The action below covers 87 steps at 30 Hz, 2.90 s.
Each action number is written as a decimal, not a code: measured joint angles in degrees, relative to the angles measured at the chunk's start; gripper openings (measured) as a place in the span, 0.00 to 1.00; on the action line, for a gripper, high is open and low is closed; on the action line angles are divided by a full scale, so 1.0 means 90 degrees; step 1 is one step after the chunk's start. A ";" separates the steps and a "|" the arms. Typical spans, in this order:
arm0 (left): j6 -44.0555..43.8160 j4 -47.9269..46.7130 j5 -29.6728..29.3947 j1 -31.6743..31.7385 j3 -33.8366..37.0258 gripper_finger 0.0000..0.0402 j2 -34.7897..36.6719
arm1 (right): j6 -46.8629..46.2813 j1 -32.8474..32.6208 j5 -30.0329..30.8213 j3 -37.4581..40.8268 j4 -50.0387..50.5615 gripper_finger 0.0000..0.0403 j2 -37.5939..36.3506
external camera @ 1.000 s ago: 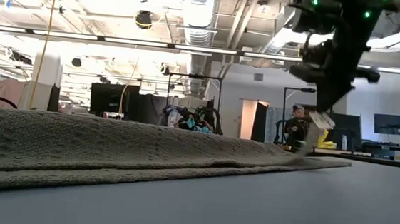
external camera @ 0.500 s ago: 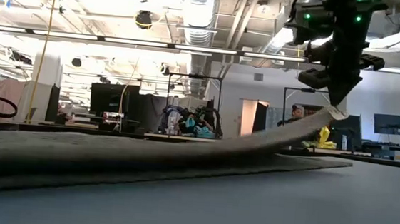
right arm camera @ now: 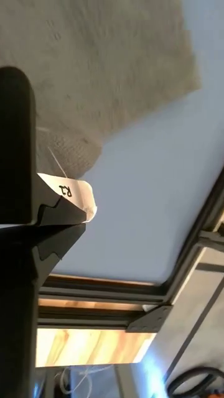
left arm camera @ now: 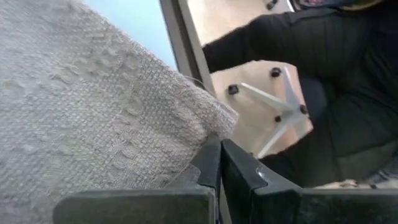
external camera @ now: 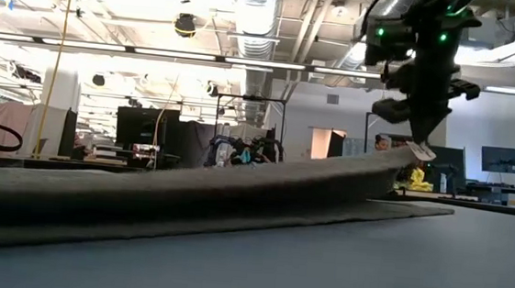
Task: Roll towel
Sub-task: Roll the gray towel
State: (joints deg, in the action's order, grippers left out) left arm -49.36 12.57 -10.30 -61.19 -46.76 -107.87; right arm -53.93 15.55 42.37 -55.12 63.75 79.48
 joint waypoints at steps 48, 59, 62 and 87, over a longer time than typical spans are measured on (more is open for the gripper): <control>0.0566 0.0205 0.0287 0.0129 0.0005 0.00 0.0051 | 0.0332 0.0246 -0.1805 0.1224 -0.1947 0.52 0.0401; 0.0672 0.0208 0.0273 0.0153 0.0005 0.00 0.0053 | 0.0704 0.0413 -0.2450 0.1256 -0.2013 0.35 0.0406; 0.0641 0.0208 0.0266 0.0156 0.0005 0.00 0.0053 | 0.0714 0.0421 -0.2610 0.1256 -0.2018 0.17 0.0406; 0.0571 0.0215 0.0381 0.0166 0.0002 0.00 0.0058 | 0.0202 0.0988 -0.1597 0.1251 -0.2593 0.06 0.0406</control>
State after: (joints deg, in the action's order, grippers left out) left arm -44.23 14.50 -6.87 -59.70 -46.74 -107.35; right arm -52.12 24.44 28.00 -43.86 40.41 83.13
